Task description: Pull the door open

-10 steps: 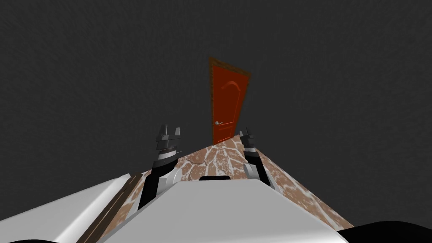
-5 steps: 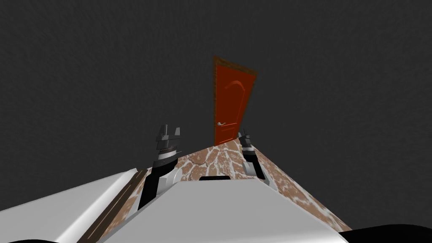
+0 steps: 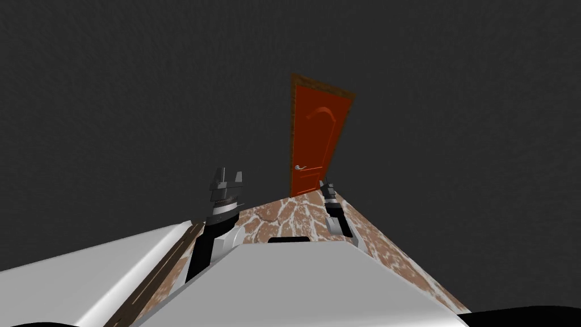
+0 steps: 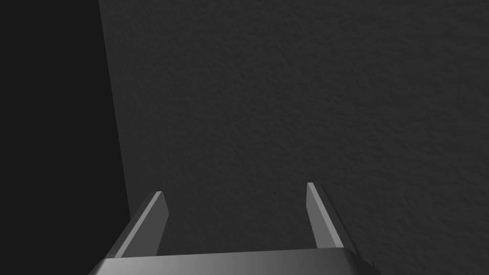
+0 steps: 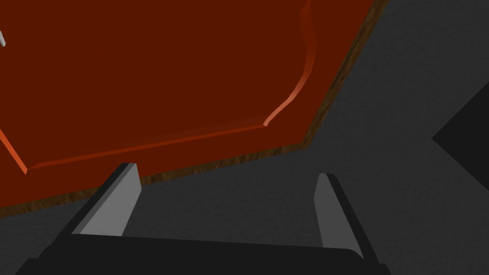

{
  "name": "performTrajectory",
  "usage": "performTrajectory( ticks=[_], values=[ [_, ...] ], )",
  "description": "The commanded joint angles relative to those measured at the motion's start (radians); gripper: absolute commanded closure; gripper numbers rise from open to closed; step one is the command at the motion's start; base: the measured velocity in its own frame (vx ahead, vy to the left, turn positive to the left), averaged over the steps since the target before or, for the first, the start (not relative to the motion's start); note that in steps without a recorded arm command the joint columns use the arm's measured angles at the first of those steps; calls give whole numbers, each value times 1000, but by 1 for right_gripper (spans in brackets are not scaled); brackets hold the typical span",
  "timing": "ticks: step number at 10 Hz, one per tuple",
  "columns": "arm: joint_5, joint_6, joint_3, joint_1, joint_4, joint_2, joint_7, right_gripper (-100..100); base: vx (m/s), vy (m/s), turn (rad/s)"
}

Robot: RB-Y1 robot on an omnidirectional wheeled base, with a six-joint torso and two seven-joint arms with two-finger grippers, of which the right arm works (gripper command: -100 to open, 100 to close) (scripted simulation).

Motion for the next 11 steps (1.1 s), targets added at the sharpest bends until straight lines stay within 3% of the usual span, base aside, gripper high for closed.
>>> performTrajectory(
  ticks=[1, 2, 3, 5, 7, 10, 11],
  values=[
    [-1, -4, -5, -12, 37, -5, 0, -100, 53, -34, 45],
    [-3, -13, -12, -32, 78, -12, 1, -100, 67, -16, 108],
    [-3, -13, -12, -32, 86, -12, 1, -100, 52, -17, 62],
    [-7, -31, -26, -71, 163, -27, 3, -100, 60, -28, 155],
    [-7, -31, -26, -71, 184, -27, 3, -100, 37, -25, 34],
    [-11, -49, -40, -110, 274, -42, 5, -100, 37, -18, 114],
    [-11, -49, -40, -110, 284, -42, 5, -100, 46, -26, 67]
  ],
)
